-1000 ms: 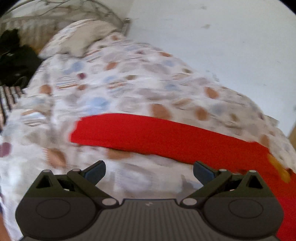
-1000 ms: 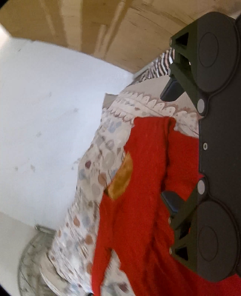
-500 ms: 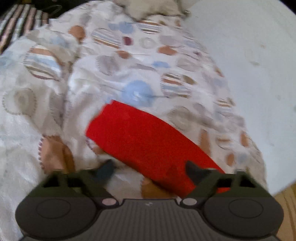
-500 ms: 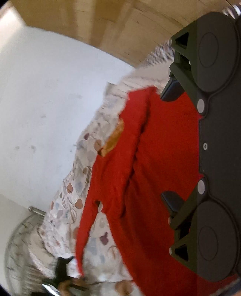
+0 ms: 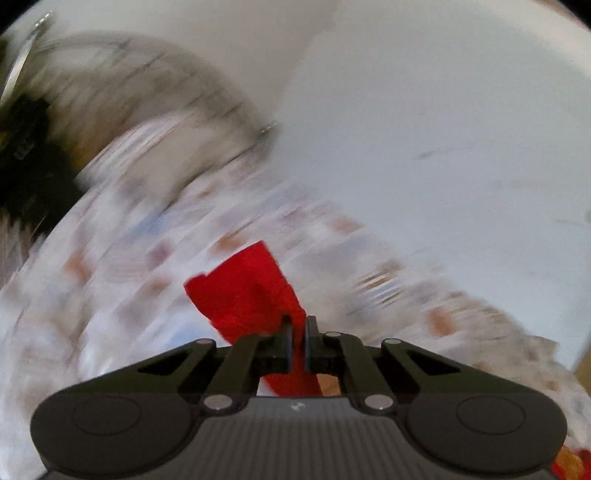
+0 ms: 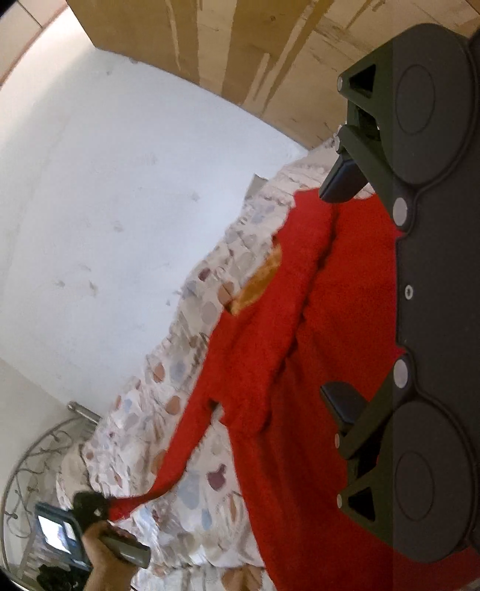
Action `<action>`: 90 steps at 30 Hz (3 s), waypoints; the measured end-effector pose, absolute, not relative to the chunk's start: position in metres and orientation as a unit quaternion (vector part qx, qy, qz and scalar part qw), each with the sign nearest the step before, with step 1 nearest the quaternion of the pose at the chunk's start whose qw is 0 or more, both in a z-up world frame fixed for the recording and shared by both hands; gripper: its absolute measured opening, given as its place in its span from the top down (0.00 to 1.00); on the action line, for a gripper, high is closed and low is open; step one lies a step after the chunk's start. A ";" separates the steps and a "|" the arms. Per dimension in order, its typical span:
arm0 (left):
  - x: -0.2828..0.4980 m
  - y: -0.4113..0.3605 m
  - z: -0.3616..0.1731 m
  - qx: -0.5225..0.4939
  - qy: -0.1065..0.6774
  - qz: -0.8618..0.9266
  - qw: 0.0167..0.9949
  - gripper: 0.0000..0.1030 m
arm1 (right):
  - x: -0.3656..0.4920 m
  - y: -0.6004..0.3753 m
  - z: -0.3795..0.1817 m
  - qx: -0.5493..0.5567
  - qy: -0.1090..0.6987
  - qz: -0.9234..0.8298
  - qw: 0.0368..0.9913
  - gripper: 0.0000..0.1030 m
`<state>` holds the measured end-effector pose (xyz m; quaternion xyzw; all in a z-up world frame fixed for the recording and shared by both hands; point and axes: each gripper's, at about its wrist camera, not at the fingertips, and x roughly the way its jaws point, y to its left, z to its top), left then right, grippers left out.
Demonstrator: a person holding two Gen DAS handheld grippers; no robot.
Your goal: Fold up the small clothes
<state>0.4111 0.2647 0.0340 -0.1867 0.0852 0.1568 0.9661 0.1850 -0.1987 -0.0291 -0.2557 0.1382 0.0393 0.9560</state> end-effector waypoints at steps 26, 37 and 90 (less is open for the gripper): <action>0.351 -0.059 -0.036 0.053 0.185 -0.339 0.921 0.95 | 0.152 -0.307 -0.039 -0.153 0.167 -0.145 0.963 0.01; 0.319 -0.045 -0.021 0.038 0.220 -0.365 0.904 0.10 | 0.160 -0.303 -0.040 -0.130 0.165 -0.138 0.968 0.01; 0.455 0.092 -0.053 0.117 0.277 0.062 0.952 0.02 | 0.352 -0.244 -0.058 -0.022 0.322 0.007 0.947 0.00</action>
